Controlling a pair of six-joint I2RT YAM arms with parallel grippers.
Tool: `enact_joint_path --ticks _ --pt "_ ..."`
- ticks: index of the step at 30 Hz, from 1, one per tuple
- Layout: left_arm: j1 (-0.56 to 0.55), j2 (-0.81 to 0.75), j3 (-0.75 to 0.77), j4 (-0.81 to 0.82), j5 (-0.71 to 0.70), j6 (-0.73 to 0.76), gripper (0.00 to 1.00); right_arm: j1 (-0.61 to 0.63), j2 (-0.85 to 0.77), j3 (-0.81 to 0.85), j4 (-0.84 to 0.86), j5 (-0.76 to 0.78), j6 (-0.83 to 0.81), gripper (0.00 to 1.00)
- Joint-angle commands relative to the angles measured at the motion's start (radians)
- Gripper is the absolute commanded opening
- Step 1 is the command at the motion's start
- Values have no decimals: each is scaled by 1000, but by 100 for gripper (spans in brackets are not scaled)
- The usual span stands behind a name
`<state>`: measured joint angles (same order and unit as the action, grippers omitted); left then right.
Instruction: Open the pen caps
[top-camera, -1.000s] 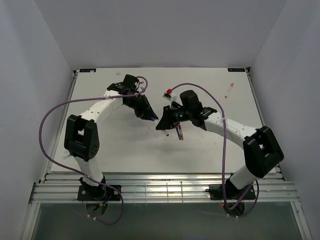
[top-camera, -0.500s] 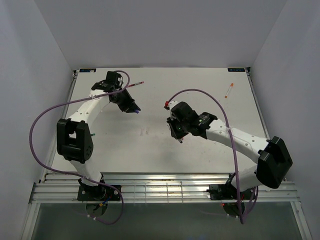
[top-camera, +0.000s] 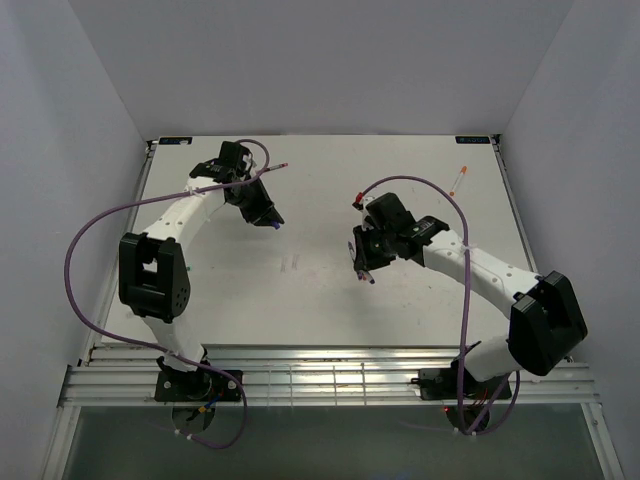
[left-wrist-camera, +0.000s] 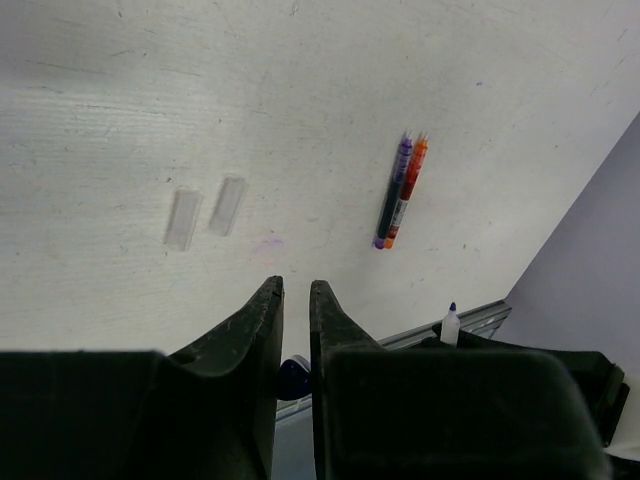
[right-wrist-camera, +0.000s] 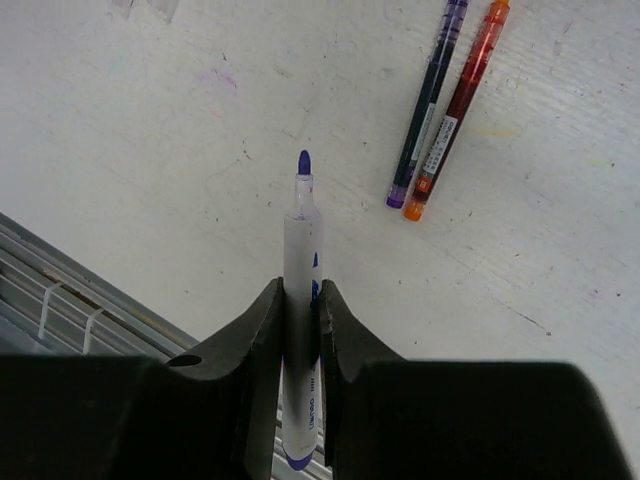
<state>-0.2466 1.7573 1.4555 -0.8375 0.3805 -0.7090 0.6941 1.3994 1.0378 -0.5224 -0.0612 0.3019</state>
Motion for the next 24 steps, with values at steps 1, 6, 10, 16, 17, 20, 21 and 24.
enact_joint_path --ticks 1,6,10,16,17,20,21,24 --pt "-34 69 115 -18 -14 66 0 -45 78 82 36 -110 25 8" --pt "-52 181 232 -43 -45 95 0 -122 266 283 38 -127 16 8" --pt "-54 264 324 -52 -77 121 0 -150 413 436 41 -80 9 8" --pt "-66 396 454 -58 -110 141 0 -174 595 590 79 17 -10 8" --pt "-68 415 468 -60 -112 138 0 -179 630 602 97 24 -12 8" --pt "-74 467 512 -74 -126 134 0 -202 700 659 110 35 -21 8" --pt "-77 487 525 -77 -129 134 0 -208 717 672 111 31 -27 8" --pt "-77 498 533 -84 -176 128 0 -217 756 696 140 46 -49 8"
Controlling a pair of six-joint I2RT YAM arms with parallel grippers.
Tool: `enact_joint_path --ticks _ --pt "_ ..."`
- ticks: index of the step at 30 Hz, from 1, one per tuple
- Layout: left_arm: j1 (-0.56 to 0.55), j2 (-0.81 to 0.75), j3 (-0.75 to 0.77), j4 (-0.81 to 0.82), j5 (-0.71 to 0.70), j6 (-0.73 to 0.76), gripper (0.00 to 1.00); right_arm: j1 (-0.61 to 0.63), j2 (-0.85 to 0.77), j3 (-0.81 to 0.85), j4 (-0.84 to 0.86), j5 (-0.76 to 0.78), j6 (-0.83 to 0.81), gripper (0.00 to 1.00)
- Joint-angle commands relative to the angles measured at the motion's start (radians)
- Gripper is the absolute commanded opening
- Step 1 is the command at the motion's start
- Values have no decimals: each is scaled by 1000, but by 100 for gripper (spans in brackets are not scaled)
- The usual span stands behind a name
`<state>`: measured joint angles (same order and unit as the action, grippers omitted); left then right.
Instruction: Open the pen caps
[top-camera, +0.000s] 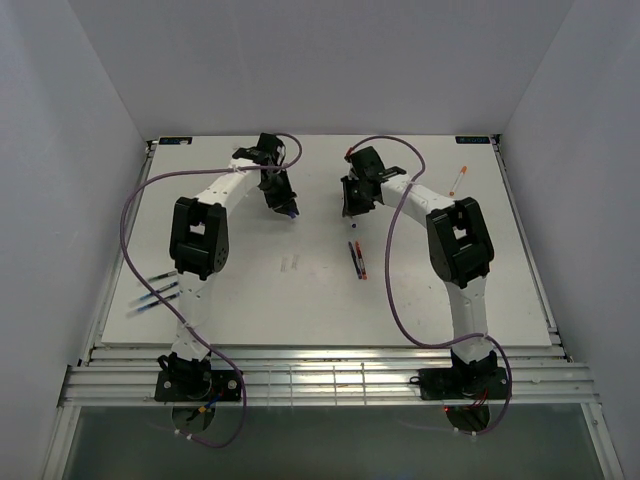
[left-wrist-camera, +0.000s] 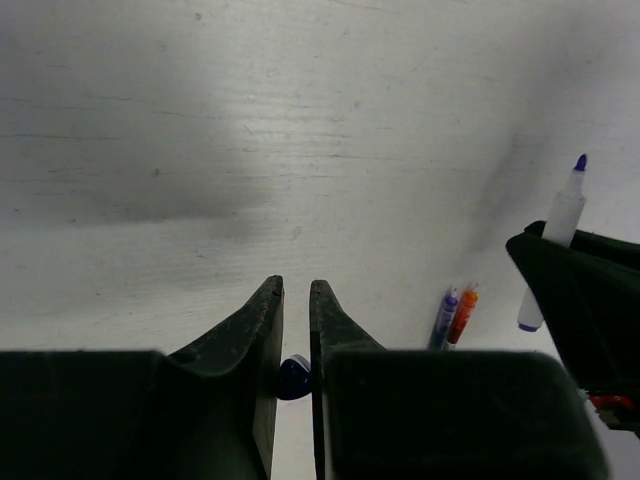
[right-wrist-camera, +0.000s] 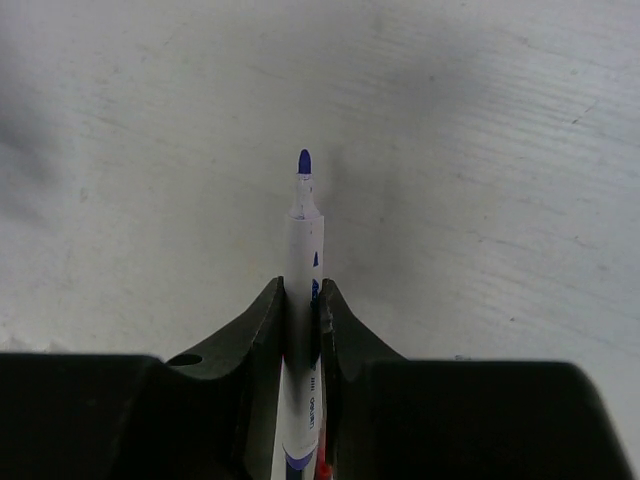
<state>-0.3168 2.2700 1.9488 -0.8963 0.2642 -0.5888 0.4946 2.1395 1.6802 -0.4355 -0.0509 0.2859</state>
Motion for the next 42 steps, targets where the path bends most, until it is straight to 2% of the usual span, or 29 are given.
enact_joint_path --ticks 1,7,14,23,26,34,42 --pt "-7 -12 44 -27 -77 9 0 -22 23 58 57 39 -43 8" --pt "-7 2 50 -27 -157 23 1 -27 53 59 76 86 -70 8" --pt "-7 26 9 -30 -168 -11 8 -34 42 32 96 65 -76 8" --pt "-7 66 48 -47 -183 -3 13 -34 7 -19 124 31 -47 8" --pt "-7 75 45 -55 -184 -3 18 -34 -12 -45 136 23 -40 8" --pt "-7 86 48 -73 -195 -8 37 -36 2 -36 138 13 -31 8" --pt "-5 85 50 -87 -214 -14 48 -37 31 4 133 2 -36 8"
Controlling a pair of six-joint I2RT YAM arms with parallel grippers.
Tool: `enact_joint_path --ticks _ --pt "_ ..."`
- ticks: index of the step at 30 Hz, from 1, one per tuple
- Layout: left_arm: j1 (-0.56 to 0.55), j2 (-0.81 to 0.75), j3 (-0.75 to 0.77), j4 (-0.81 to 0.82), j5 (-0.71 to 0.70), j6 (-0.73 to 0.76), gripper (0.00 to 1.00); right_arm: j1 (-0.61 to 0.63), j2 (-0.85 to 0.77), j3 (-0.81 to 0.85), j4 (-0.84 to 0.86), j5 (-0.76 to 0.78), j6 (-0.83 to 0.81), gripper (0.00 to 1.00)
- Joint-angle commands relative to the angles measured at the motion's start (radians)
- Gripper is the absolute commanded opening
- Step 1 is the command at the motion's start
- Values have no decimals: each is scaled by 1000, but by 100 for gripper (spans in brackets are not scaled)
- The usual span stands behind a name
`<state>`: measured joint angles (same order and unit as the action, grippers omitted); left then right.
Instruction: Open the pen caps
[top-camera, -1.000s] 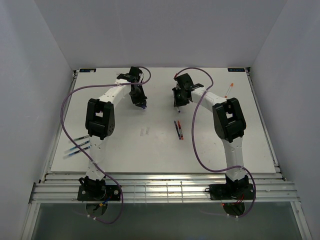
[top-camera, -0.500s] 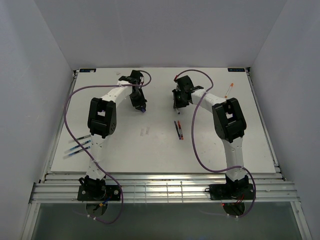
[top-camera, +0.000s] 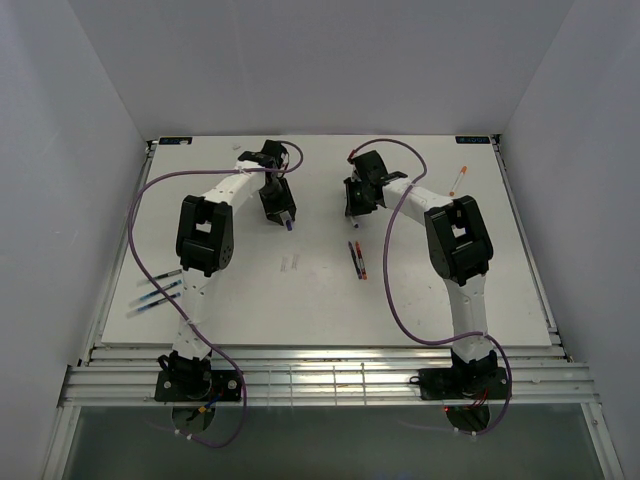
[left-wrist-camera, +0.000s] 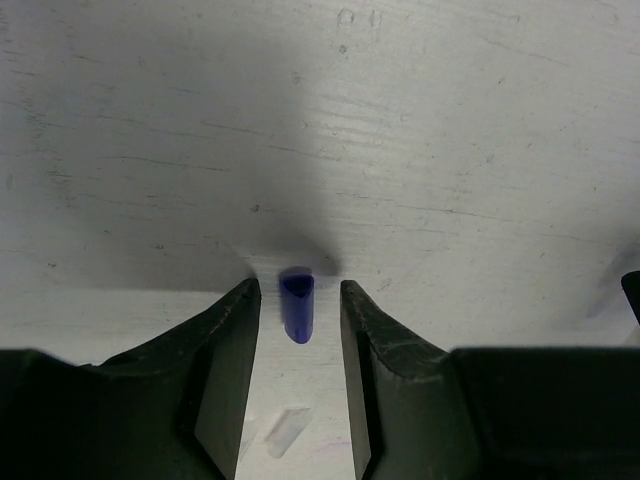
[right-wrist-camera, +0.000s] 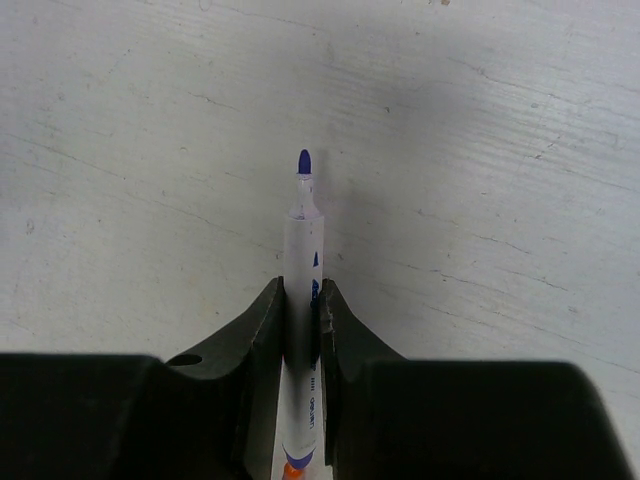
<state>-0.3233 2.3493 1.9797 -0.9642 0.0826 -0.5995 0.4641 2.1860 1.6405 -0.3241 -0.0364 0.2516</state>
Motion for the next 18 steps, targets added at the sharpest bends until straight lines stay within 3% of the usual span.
enact_joint_path --ticks 1,9,18 --pt "1 2 19 -21 -30 -3 49 -8 -9 44 22 -13 -3 8" --pt "16 -45 21 -21 -18 -25 57 -18 41 88 -3 -25 -2 8" --pt "35 -168 50 -27 11 -69 59 -18 66 75 -12 -40 5 13"
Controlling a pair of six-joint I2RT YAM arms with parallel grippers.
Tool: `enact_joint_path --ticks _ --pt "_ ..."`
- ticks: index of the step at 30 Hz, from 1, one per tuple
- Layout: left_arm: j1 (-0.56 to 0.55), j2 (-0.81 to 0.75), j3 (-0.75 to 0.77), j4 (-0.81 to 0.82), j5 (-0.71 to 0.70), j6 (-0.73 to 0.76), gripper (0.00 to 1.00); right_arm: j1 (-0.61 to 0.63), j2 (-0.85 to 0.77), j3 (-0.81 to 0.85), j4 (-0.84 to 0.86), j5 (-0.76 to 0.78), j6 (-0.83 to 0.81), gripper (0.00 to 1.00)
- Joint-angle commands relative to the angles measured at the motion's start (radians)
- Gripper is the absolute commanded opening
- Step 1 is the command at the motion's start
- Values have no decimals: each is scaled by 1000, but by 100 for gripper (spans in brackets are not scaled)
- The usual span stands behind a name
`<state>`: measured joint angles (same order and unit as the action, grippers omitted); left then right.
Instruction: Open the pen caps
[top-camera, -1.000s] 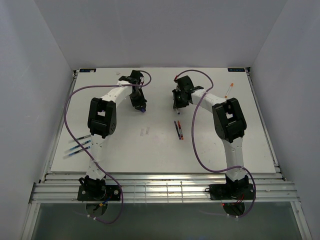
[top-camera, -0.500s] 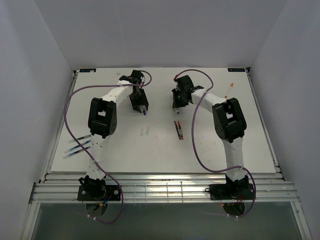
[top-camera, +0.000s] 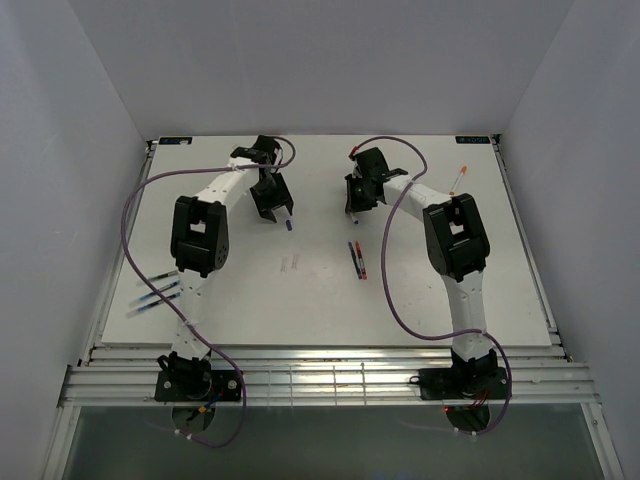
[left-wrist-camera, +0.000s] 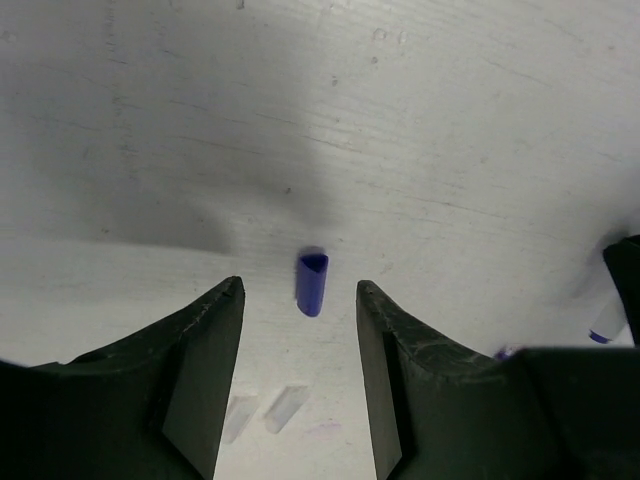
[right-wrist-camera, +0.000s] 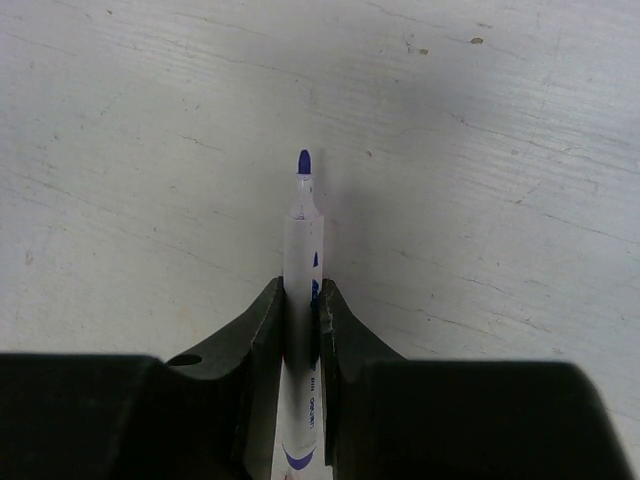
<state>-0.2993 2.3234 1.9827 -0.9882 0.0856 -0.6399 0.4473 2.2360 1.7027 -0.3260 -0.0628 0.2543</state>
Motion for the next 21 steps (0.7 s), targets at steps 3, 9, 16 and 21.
enact_joint_path --ticks 3,9,16,21 --pt "11 -202 41 6 51 -41 59 1 10 -3 -15 -17 2 16" --pt "9 -392 -92 16 155 -38 59 1 -15 -38 -33 -15 -4 27" --pt "-12 -695 -413 69 267 -32 59 -1 1 66 -107 -14 2 40" --pt "-23 -834 -510 89 289 40 59 -5 -36 90 -116 14 37 45"
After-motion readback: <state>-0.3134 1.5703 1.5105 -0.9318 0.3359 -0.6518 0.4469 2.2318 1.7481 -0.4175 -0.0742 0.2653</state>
